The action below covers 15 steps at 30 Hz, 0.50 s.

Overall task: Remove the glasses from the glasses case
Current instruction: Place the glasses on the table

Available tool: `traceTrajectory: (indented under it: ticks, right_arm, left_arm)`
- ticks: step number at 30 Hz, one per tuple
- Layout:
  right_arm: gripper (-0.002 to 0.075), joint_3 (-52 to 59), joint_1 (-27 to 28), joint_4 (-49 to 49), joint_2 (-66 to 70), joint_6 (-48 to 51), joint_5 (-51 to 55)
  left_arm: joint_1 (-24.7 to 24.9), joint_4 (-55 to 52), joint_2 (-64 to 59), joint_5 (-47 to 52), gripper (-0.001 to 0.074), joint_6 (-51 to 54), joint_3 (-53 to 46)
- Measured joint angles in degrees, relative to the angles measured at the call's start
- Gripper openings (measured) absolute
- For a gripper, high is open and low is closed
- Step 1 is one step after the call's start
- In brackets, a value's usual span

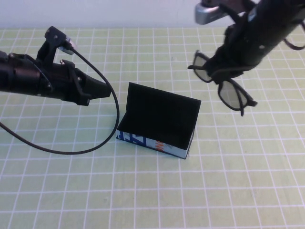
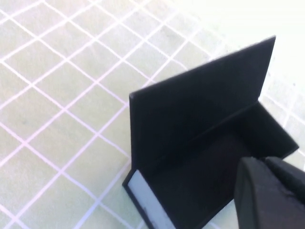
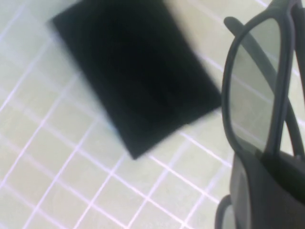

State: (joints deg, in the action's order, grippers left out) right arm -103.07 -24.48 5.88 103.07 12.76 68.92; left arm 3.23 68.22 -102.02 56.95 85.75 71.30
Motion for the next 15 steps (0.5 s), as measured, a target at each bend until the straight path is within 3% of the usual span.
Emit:
traceTrajectory:
  ticks: [8, 15]
  right_arm:
    - [0.0015, 24.18, 7.34, 4.63, -7.36, -12.76, -18.41]
    - [0.0015, 30.56, 8.25, 9.03, -2.73, -13.43, -27.83]
  left_arm:
    - [0.00, 1.30, 0.00, 0.10, -0.0004, 0.00, 0.00]
    - [0.00, 2.18, 0.00, 1.29, -0.0004, 0.00, 0.00]
